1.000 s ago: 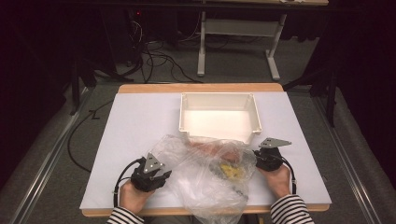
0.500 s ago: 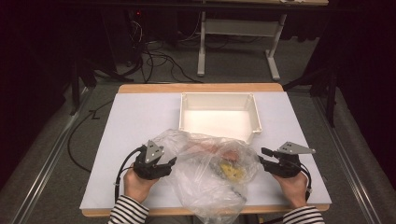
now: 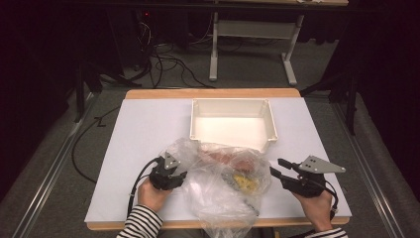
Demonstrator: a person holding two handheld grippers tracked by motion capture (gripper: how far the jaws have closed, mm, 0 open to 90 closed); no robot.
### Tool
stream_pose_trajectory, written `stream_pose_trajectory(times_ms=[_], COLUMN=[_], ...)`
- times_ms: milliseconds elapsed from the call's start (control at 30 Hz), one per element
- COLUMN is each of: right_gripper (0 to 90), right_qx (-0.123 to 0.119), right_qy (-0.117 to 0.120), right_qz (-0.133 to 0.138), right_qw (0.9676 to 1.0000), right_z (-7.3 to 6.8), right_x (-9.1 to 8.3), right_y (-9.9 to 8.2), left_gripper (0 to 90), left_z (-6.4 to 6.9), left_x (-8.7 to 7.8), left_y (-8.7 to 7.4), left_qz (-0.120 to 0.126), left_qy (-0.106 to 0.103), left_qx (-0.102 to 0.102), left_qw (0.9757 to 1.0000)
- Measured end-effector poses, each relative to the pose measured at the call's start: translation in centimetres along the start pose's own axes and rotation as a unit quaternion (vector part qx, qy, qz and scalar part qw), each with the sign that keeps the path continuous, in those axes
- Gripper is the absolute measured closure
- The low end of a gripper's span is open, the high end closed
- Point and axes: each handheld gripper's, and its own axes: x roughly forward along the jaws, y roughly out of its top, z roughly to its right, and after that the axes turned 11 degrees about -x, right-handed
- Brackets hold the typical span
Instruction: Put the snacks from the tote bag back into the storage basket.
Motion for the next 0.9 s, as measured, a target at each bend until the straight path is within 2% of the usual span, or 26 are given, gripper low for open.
stream_pose_trajectory(times_ms=[67,167,333,400,500,700,800,900], right_gripper=[51.7,47.3,46.4,52.1,61.5,85.2,88.9,89.9], right_qx=[-0.006,-0.006,-0.005,-0.003,-0.014,-0.013,-0.024,-0.017], right_qy=[0.011,0.031,0.041,0.047,0.060,0.070,0.062,0.049], right_qz=[-0.007,-0.029,-0.061,-0.075,-0.092,-0.105,-0.120,-0.122], right_qw=[0.9999,0.9991,0.9973,0.9961,0.9939,0.9919,0.9906,0.9912], right_z=[-0.4,-0.8,-1.0,-1.0,-1.0,-0.9,-0.6,0.1], right_x=[0.9,2.8,5.3,6.0,6.9,7.5,7.3,6.9], right_y=[0.1,-0.1,-0.8,-1.1,-1.5,-2.0,-2.2,-2.4], left_gripper=[59.9,70.6,86.9,88.7,89.3,89.4,89.4,89.4], left_z=[0.1,0.3,0.7,0.8,1.0,1.8,2.4,2.7], left_x=[0.0,-0.1,-0.7,-1.1,-1.7,-2.3,-2.8,-3.2], left_y=[0.0,-0.1,-0.4,-0.6,-1.2,-1.8,-2.2,-2.8], left_qz=[-0.001,-0.004,-0.022,-0.029,-0.033,-0.038,-0.040,-0.039], left_qy=[-0.005,-0.015,-0.027,-0.030,-0.041,-0.056,-0.075,-0.082], left_qx=[0.002,0.013,0.038,0.040,0.027,0.031,0.045,0.049], left_qw=[1.0000,0.9998,0.9987,0.9984,0.9982,0.9972,0.9954,0.9947])
